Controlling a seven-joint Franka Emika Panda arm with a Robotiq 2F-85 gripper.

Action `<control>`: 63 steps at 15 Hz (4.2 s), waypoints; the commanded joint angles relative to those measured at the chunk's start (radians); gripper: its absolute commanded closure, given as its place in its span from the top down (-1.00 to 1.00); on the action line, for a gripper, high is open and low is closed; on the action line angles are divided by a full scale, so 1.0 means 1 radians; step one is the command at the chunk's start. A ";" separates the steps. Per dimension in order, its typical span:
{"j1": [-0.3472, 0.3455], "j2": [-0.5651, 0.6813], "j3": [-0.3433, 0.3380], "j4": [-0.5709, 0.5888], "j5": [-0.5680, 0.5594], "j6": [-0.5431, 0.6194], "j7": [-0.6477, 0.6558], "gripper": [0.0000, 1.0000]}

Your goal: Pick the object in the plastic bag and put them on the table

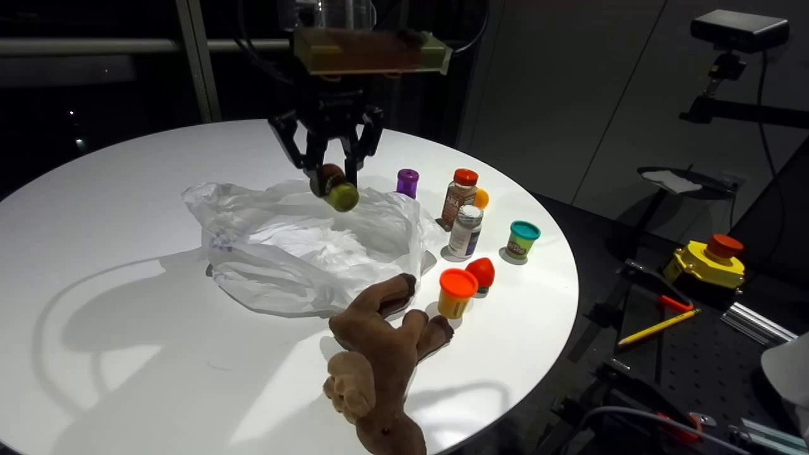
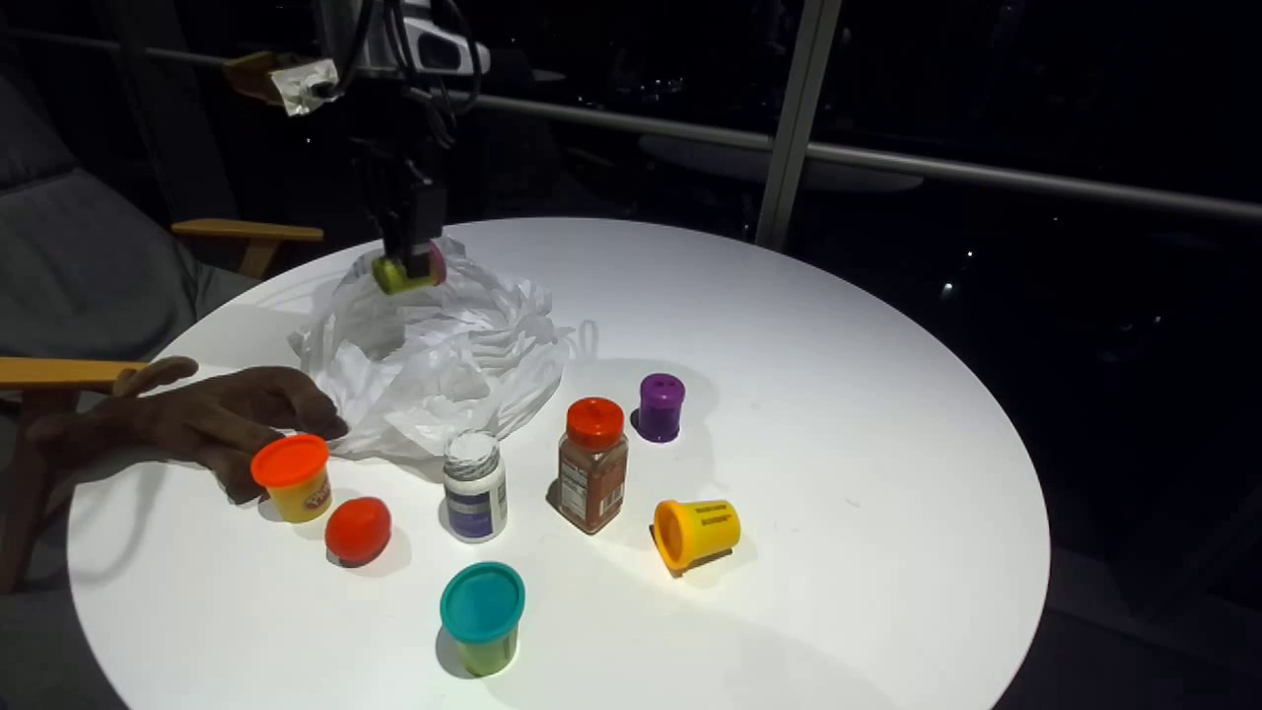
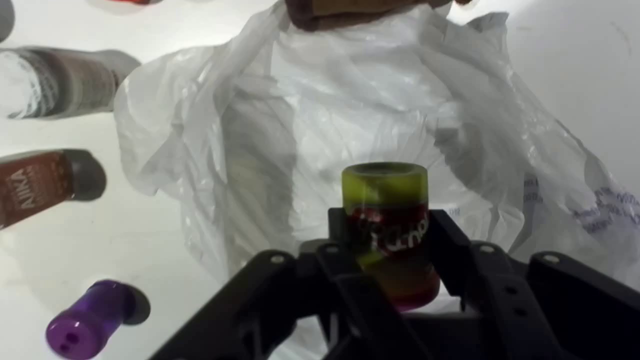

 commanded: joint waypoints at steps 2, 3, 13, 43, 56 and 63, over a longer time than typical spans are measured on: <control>-0.008 -0.178 -0.061 -0.158 -0.197 0.172 0.098 -0.75; -0.016 -0.189 -0.077 -0.167 -0.247 0.212 0.127 -0.75; -0.073 -0.029 -0.214 -0.043 -0.607 0.418 0.368 -0.75; -0.264 0.358 -0.243 0.284 -0.113 0.096 0.162 -0.75; -0.209 -0.028 -0.230 -0.089 -0.119 0.270 0.160 1.00; -0.170 -0.369 -0.122 -0.442 -0.187 0.426 0.008 1.00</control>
